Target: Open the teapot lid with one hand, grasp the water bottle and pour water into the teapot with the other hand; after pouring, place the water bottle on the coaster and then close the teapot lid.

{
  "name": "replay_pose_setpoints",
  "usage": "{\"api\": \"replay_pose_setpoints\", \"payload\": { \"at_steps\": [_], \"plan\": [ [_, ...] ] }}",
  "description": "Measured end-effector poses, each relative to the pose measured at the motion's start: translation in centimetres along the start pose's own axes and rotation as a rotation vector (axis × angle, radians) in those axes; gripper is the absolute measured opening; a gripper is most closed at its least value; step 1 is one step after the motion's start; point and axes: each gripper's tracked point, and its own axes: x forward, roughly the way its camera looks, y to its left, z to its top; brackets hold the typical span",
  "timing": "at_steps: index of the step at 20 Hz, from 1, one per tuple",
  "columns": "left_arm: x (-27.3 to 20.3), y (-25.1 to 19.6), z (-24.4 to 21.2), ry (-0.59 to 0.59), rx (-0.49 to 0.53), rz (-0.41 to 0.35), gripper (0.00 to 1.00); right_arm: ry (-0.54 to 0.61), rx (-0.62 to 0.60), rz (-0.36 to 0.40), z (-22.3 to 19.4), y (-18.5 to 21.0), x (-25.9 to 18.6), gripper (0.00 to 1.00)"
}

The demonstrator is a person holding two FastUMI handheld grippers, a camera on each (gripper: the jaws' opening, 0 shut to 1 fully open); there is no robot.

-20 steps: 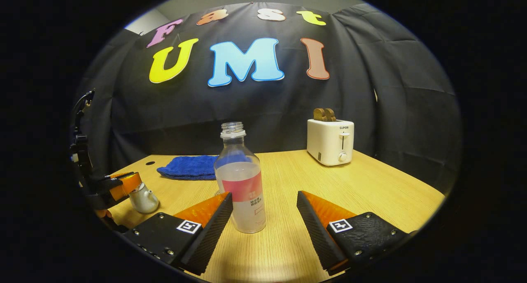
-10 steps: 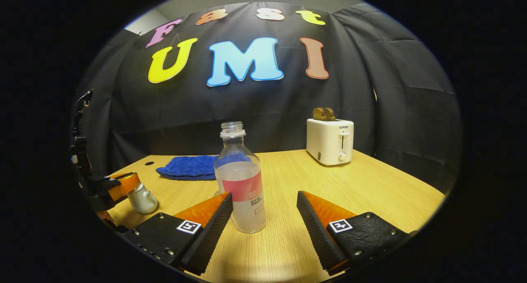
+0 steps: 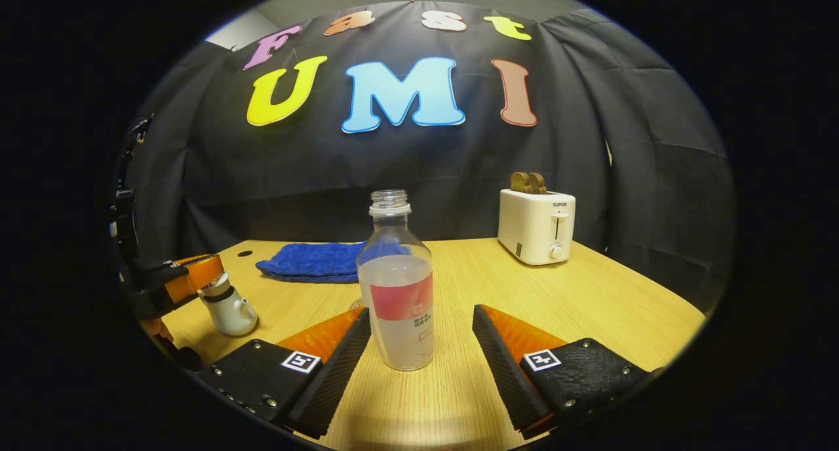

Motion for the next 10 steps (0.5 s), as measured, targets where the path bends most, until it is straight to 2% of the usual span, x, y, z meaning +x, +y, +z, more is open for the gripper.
{"api": "replay_pose_setpoints", "payload": {
  "at_steps": [10],
  "plan": [
    [-1.1,4.1,1.0,-0.002,0.006,0.052,0.14,0.115,-0.020,0.044,-1.7,1.3,3.1,0.97]
  ]
}}
